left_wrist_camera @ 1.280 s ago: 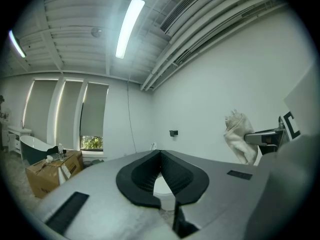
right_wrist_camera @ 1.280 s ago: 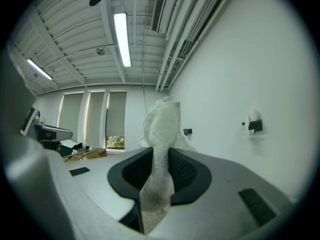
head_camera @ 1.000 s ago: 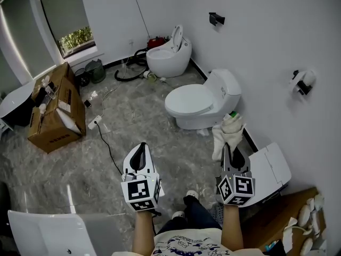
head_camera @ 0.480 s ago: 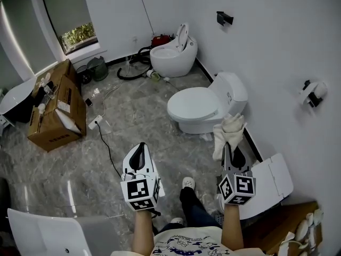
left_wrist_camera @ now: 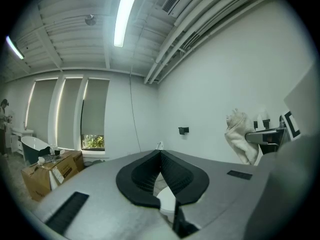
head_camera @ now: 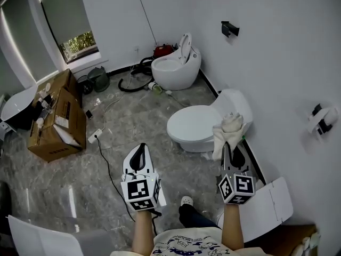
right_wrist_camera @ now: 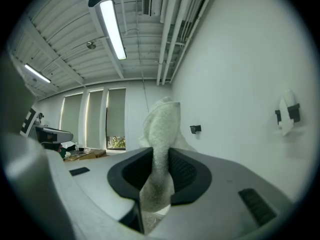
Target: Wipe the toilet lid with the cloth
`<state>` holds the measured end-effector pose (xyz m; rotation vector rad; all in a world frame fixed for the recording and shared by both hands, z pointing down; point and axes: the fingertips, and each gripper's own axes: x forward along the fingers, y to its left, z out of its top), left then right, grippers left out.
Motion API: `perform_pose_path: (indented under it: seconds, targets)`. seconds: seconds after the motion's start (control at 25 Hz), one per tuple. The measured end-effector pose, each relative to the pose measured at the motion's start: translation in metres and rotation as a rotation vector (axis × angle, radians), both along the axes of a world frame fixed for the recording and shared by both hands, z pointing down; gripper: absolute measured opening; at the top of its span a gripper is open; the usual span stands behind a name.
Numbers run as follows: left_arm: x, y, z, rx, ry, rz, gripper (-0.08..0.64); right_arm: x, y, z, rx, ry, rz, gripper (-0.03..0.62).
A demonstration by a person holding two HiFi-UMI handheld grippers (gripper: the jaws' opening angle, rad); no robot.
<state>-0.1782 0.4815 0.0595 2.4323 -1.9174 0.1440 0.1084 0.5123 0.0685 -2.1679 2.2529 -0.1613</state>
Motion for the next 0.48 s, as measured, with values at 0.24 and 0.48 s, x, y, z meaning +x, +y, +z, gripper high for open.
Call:
perform_pose_path:
  seconds: [0.24, 0.48]
  targets:
    - [0.036, -0.079, 0.001, -0.001, 0.001, -0.008, 0.003, 0.031, -0.083, 0.001, 0.000, 0.009, -0.024, 0.084]
    - [0.059, -0.129, 0.015, -0.031, -0.005, -0.007, 0.003, 0.055, -0.137, 0.020, -0.036, -0.010, -0.023, 0.084]
